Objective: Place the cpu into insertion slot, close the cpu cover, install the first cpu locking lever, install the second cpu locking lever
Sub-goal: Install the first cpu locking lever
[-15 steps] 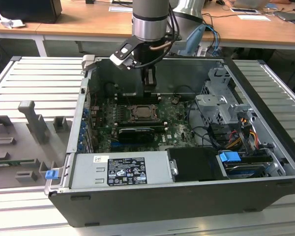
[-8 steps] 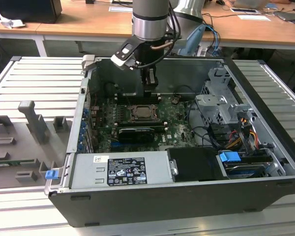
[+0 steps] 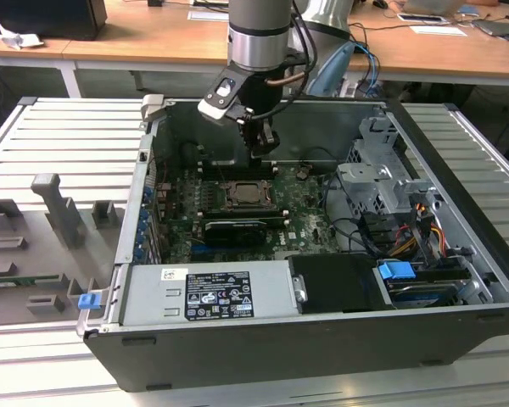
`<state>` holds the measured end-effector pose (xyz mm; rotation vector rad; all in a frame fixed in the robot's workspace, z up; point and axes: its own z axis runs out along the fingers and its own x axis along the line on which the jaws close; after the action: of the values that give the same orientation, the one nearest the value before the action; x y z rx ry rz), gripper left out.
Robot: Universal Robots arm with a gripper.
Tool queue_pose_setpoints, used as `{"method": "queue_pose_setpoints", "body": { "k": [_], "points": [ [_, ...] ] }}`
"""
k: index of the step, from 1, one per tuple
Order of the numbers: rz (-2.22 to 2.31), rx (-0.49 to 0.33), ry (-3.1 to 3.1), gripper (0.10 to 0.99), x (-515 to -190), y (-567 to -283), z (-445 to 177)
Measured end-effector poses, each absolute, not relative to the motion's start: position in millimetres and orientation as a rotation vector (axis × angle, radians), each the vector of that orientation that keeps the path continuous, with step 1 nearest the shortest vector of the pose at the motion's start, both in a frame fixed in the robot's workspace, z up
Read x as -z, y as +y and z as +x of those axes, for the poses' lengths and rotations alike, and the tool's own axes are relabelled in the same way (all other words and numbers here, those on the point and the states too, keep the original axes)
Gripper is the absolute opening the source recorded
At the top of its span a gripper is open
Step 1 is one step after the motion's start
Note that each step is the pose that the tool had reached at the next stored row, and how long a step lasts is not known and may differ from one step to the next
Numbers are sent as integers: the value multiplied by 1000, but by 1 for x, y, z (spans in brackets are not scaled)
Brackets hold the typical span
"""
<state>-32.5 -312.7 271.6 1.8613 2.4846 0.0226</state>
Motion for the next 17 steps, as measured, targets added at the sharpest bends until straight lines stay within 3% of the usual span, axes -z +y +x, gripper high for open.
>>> {"method": "queue_pose_setpoints", "body": {
  "k": [17],
  "points": [
    [1355, -33, 2797, 106, -270, -312, -33]
  ]
}}
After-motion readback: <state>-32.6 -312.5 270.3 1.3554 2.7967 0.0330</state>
